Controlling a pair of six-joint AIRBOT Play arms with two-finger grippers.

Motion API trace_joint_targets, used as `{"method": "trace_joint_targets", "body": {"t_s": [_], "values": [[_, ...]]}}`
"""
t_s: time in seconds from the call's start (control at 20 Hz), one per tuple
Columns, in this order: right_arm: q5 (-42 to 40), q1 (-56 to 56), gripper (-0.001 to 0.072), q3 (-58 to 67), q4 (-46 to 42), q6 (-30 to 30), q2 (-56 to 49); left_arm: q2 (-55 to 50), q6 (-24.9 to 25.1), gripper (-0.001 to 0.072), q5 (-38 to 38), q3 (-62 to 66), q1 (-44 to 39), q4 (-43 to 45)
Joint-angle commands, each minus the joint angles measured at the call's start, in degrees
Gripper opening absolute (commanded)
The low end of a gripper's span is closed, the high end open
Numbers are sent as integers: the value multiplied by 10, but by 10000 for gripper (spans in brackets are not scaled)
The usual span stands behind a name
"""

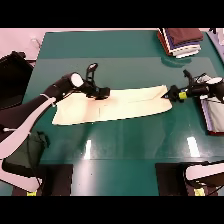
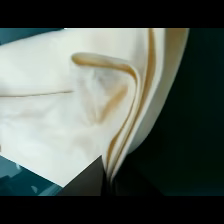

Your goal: Fold the shirts.

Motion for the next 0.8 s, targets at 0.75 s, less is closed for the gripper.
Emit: {"method": "trace_joint_targets", "body": {"t_s": [0.75], "values": [[-6,271,15,294,31,127,124,-109,4,24,-67,147,-12,13]]}}
